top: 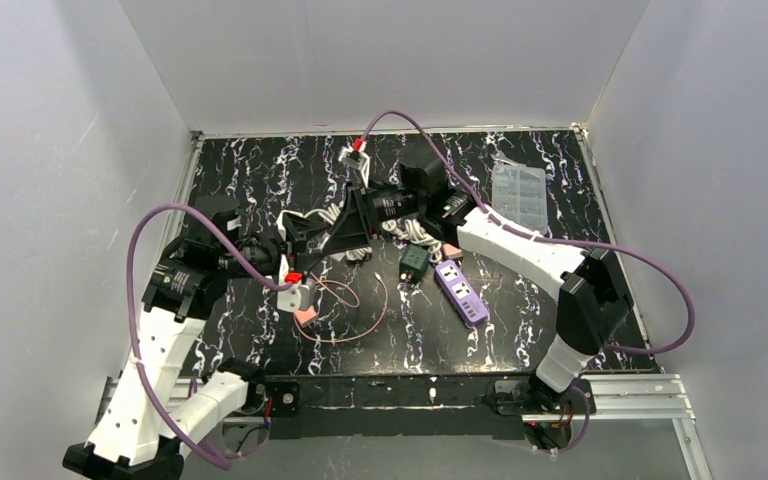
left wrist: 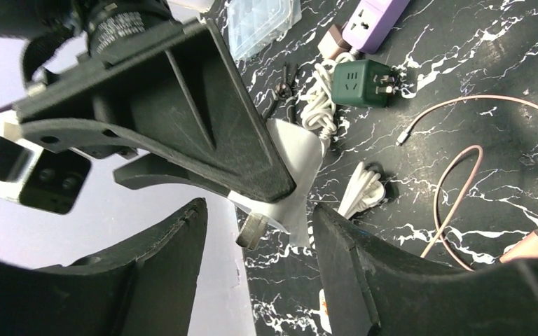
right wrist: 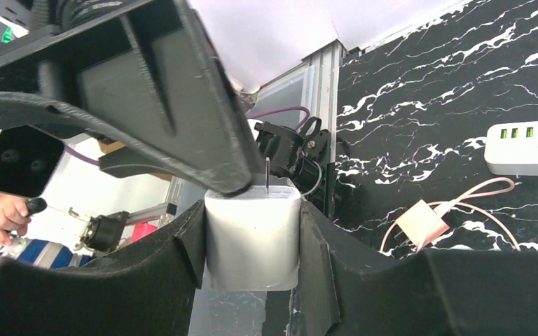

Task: Insert the plug
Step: Pick up the plug from the center of the board.

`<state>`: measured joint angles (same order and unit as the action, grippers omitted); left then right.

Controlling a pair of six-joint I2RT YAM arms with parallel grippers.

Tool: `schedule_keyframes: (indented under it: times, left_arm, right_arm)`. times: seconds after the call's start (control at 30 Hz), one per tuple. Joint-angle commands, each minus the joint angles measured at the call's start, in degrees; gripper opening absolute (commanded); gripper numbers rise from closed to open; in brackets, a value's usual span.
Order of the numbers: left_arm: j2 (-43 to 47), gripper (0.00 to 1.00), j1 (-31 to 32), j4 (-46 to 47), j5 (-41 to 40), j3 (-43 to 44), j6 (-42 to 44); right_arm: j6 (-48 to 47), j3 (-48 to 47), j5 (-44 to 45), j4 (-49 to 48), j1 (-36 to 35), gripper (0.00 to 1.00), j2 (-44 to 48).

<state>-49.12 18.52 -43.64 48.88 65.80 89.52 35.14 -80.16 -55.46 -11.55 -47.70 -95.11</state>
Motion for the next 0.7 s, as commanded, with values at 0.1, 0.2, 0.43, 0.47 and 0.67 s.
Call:
schedule_keyframes:
  times: [0.1,0.2,0.43,0.47,0.67]
  left_arm:
    - [2.93,0.53,0.21,-0.09,2.56,-0.67,-2.94]
    - [3.39,0.53,0.3,-0.19,2.67,-1.23,-2.86]
    - [2.54,0.53,0.29,-2.8,0.86,-1.37,-0.54]
    - [2.54,0.53,0.29,-2.93,0.56,-1.56,-0.12]
    - [2.37,0.54,0.29,-3.1,-0.45,-2.04,0.68]
  right_arm:
    - [4.19,-4.47,-0.67,-8.45,-0.32,0.25,-3.64]
    - [4.4,-6.02,-1.07,-8.49,-1.05,0.24,-4.88]
    - [4.36,-6.09,-1.87,-8.73,-1.69,0.23,-4.53]
    - [4.4,-5.64,-2.07,-8.75,-1.69,0.23,-4.13]
    - [3.89,-1.85,-2.69,-8.91,-1.69,0.23,-1.26]
